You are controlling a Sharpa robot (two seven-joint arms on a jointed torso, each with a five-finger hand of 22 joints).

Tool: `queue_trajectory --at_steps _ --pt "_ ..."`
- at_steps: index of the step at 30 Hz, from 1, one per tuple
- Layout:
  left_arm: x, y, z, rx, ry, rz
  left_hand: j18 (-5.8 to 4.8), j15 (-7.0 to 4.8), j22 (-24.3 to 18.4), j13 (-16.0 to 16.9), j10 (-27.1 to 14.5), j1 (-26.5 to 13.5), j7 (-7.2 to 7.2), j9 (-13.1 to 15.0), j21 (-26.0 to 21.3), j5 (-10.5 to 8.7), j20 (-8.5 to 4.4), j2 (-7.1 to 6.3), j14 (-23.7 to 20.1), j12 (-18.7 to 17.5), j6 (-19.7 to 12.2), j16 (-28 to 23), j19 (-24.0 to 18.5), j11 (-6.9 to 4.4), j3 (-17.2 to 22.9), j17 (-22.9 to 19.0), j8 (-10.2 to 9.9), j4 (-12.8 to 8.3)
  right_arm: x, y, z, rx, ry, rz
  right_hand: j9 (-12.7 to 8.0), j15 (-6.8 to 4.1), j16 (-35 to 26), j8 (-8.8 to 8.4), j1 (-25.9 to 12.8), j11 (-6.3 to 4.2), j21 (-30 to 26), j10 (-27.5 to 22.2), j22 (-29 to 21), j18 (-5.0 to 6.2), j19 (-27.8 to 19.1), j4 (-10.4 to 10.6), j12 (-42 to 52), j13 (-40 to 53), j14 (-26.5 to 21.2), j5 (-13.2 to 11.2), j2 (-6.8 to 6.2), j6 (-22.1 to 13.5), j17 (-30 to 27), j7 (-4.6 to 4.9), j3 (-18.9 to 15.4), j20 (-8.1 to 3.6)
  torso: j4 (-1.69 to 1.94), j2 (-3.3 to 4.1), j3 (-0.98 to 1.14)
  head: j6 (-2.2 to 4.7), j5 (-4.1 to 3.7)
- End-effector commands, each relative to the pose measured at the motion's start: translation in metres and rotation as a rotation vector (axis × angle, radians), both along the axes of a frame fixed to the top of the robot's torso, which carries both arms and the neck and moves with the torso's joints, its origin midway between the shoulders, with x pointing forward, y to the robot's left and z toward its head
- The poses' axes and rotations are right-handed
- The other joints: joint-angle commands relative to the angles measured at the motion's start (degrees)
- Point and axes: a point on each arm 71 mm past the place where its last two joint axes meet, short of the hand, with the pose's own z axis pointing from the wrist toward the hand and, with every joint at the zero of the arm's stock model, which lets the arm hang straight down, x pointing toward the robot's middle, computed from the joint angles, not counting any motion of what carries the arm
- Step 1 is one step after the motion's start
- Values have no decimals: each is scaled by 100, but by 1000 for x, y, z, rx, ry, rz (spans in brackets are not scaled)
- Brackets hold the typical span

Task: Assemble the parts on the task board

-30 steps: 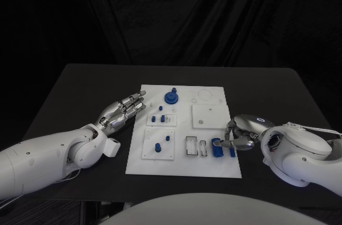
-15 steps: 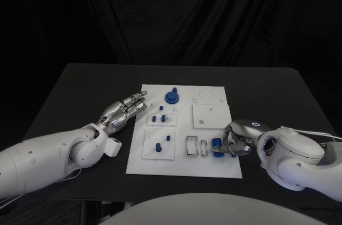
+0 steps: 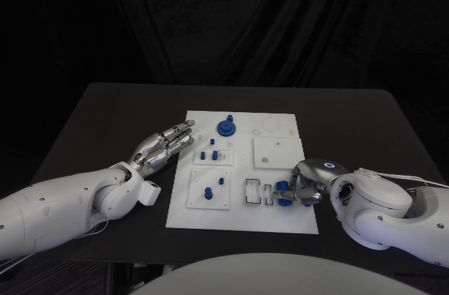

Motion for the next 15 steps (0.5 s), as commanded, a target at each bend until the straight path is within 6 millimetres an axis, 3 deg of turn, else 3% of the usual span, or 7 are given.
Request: queue_trajectory --at_steps 1,3,4,5,15 --pt "-1 -2 4 -44 -36 -10 -9 37 1 12 16 -18 107 16 -5 24 67 50 -2 -7 64 -21 -1 23 -4 -7 48 -46 0 -5 -7 -83 41 -8 58 -53 -17 -51 316 -34 -75 596 1381 -85 470 -19 15 1508 490 596 74 5 819 7 123 -56 4 2 4 -1 24" --pt "-2 -2 3 -43 -34 -11 -9 42 2 13 21 -21 117 18 -5 24 70 50 -2 -6 79 -21 0 26 -3 -7 51 -49 1 -6 -11 -115 65 -3 107 -48 -49 -142 526 -23 -158 596 1354 -66 446 -49 15 1508 477 1226 102 -38 748 22 200 -56 6 3 4 -1 35" --pt "-2 -2 3 -43 -33 -12 -9 44 2 14 23 -21 120 18 -5 24 71 50 -2 -5 83 -21 0 27 -3 -7 52 -50 1 -7 -12 -127 75 -1 119 -45 -55 -158 558 -20 -170 596 1350 -63 442 -50 15 1508 475 1347 108 -38 734 25 215 -54 6 3 2 -1 35" --pt "-2 -2 3 -43 -32 -12 -9 44 2 14 23 -21 120 18 -5 24 71 50 -2 -5 83 -21 0 27 -3 -7 52 -50 1 -7 -13 -133 83 -1 143 -46 -59 -188 686 -21 -181 596 1346 -60 439 -91 15 1508 472 1654 134 -39 720 24 287 -53 8 3 0 -1 32" --pt "-2 -4 2 -45 -27 -18 -12 65 2 20 45 -28 133 19 -4 23 88 50 -2 1 96 -21 1 55 0 -7 56 -61 2 -7 -20 -75 170 -53 280 -49 -48 -273 1104 -30 -183 596 1348 -61 441 -241 15 1508 471 2403 93 -57 705 13 525 -52 2 3 1 -1 49"
